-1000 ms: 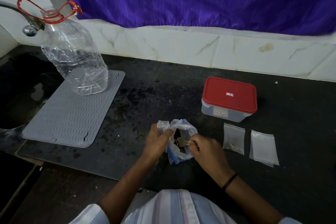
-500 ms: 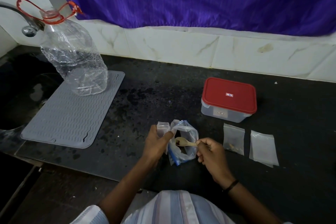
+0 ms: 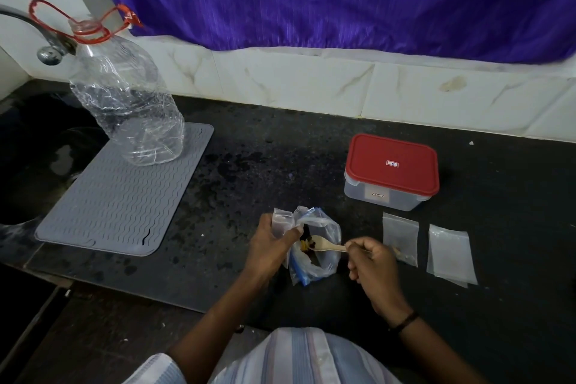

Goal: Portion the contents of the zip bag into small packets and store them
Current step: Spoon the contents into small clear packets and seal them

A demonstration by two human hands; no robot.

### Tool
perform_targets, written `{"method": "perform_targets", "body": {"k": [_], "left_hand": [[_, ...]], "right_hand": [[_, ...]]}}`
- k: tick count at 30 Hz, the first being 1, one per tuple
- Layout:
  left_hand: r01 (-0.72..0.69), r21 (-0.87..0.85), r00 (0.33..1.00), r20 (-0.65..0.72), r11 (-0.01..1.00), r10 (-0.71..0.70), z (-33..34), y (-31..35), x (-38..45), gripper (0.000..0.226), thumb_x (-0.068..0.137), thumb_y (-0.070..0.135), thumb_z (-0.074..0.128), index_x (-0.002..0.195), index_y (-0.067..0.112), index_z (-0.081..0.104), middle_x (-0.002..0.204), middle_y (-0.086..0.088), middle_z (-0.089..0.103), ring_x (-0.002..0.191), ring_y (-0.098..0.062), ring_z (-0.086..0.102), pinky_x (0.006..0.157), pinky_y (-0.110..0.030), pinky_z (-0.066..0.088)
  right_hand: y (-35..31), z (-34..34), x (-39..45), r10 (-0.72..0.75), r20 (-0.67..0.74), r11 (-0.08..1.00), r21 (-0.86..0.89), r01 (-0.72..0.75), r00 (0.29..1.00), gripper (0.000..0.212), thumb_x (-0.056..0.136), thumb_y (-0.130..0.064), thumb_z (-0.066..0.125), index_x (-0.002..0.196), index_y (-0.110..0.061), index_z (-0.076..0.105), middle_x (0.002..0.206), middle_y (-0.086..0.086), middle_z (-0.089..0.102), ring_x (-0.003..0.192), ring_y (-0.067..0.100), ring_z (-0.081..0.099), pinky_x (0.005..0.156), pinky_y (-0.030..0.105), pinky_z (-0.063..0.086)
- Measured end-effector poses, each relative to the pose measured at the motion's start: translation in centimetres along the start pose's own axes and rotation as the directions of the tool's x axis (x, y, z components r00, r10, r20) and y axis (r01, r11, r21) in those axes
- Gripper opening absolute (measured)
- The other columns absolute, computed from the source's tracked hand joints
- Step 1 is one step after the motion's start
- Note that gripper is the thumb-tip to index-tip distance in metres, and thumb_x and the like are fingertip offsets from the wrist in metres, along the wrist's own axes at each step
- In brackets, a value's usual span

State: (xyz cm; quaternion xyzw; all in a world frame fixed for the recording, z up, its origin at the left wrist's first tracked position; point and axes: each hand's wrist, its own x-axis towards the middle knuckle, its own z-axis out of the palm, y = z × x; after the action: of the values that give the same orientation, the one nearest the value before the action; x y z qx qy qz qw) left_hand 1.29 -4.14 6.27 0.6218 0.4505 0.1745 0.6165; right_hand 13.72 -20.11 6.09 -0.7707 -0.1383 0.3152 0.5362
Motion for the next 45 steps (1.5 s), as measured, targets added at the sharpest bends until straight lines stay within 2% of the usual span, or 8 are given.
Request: {"method": "perform_targets", "body": {"k": [13, 18, 22, 26, 28, 33, 36, 45], "left_hand": [[-0.309, 0.165, 0.948, -0.024, 0.937, 0.317, -0.2, 0.5, -0.8, 0.035, 0.082, 0.031, 0.079, 0.107, 0.034, 0.055, 0.101, 0.009, 0.067, 0.091, -0.003, 0.066, 0.073, -0.026, 0.058], [-0.445, 0.246, 0.893, 0.041, 0.861, 0.449, -0.2, 0.4, -1.0, 0.036, 0.08, 0.035, 0.074, 0.109, 0.034, 0.054, 0.104, 0.01, 0.062, 0.096, -0.008, 0.063, 0.076, -0.029, 0.054], [-0.532, 0.312, 0.841, 0.086, 0.787, 0.534, -0.1, 0.6, -1.1, 0.037, 0.079, 0.034, 0.072, 0.113, 0.028, 0.057, 0.106, 0.014, 0.059, 0.1, -0.006, 0.059, 0.082, -0.022, 0.048], [-0.544, 0.316, 0.832, 0.08, 0.778, 0.549, 0.0, 0.5, -0.8, 0.035, 0.079, 0.033, 0.068, 0.11, 0.023, 0.057, 0.102, 0.009, 0.061, 0.094, -0.007, 0.06, 0.079, -0.021, 0.046], [-0.487, 0.266, 0.869, 0.045, 0.832, 0.494, -0.1, 0.7, -1.0, 0.035, 0.078, 0.038, 0.069, 0.109, 0.027, 0.056, 0.102, 0.009, 0.062, 0.094, -0.006, 0.062, 0.075, -0.021, 0.05], [-0.185, 0.214, 0.979, -0.041, 0.959, 0.198, -0.3, 0.9, -1.1, 0.037, 0.083, 0.035, 0.076, 0.11, 0.026, 0.052, 0.104, 0.01, 0.064, 0.092, -0.002, 0.063, 0.069, -0.02, 0.05], [-0.087, 0.264, 0.996, -0.009, 0.961, 0.093, 0.1, 0.7, -1.2, 0.04, 0.084, 0.039, 0.074, 0.111, 0.025, 0.048, 0.106, 0.008, 0.062, 0.095, -0.007, 0.061, 0.067, -0.02, 0.046], [0.037, 0.046, 0.999, -0.035, 0.998, -0.035, 0.8, 0.2, -1.0, 0.025, 0.088, 0.017, 0.067, 0.108, 0.015, 0.052, 0.102, -0.005, 0.064, 0.088, -0.013, 0.064, 0.068, -0.028, 0.053]], "right_hand": [[-6.5, -1.4, -2.1, -0.145, -0.063, 0.972, 0.176, 0.154, 0.987, 0.015, 0.094, -0.006, 0.059, 0.084, -0.007, 0.07, 0.054, 0.005, 0.055, 0.046, 0.013, 0.048, 0.042, 0.02, 0.041], [-8.0, -0.3, -1.9, -0.349, -0.044, 0.935, -0.076, 0.346, 0.936, 0.013, 0.093, -0.014, 0.062, 0.083, -0.017, 0.07, 0.057, -0.004, 0.062, 0.049, 0.005, 0.055, 0.049, 0.019, 0.046], [-8.2, 0.6, -1.8, -0.714, 0.318, 0.382, -0.569, 0.728, 0.624, 0.013, 0.09, -0.021, 0.056, 0.09, -0.017, 0.068, 0.073, -0.01, 0.063, 0.061, 0.003, 0.057, 0.054, 0.022, 0.052], [-8.6, 1.0, -1.5, -0.756, 0.542, -0.045, -0.602, 0.797, 0.366, 0.019, 0.082, -0.019, 0.059, 0.096, -0.014, 0.072, 0.079, 0.001, 0.067, 0.064, 0.013, 0.059, 0.056, 0.023, 0.048], [-8.7, 0.3, -1.8, -0.82, 0.411, 0.061, -0.628, 0.776, 0.397, 0.02, 0.091, -0.021, 0.053, 0.093, -0.013, 0.072, 0.074, -0.001, 0.064, 0.061, 0.011, 0.055, 0.054, 0.023, 0.046], [-6.4, -1.2, -0.8, -0.679, 0.117, 0.494, -0.658, 0.568, 0.725, 0.011, 0.09, -0.026, 0.058, 0.088, -0.019, 0.067, 0.067, -0.009, 0.06, 0.056, 0.004, 0.055, 0.052, 0.024, 0.05], [-4.0, -0.3, -0.1, -0.505, 0.196, 0.482, -0.744, 0.463, 0.84, 0.011, 0.093, -0.033, 0.056, 0.087, -0.026, 0.062, 0.066, -0.009, 0.057, 0.057, 0.004, 0.054, 0.053, 0.028, 0.052], [-2.2, 1.9, 0.2, -0.523, 0.352, 0.24, -0.813, 0.531, 0.776, 0.016, 0.083, -0.023, 0.071, 0.073, -0.023, 0.058, 0.062, -0.005, 0.058, 0.051, 0.01, 0.053, 0.044, 0.024, 0.046]]}}
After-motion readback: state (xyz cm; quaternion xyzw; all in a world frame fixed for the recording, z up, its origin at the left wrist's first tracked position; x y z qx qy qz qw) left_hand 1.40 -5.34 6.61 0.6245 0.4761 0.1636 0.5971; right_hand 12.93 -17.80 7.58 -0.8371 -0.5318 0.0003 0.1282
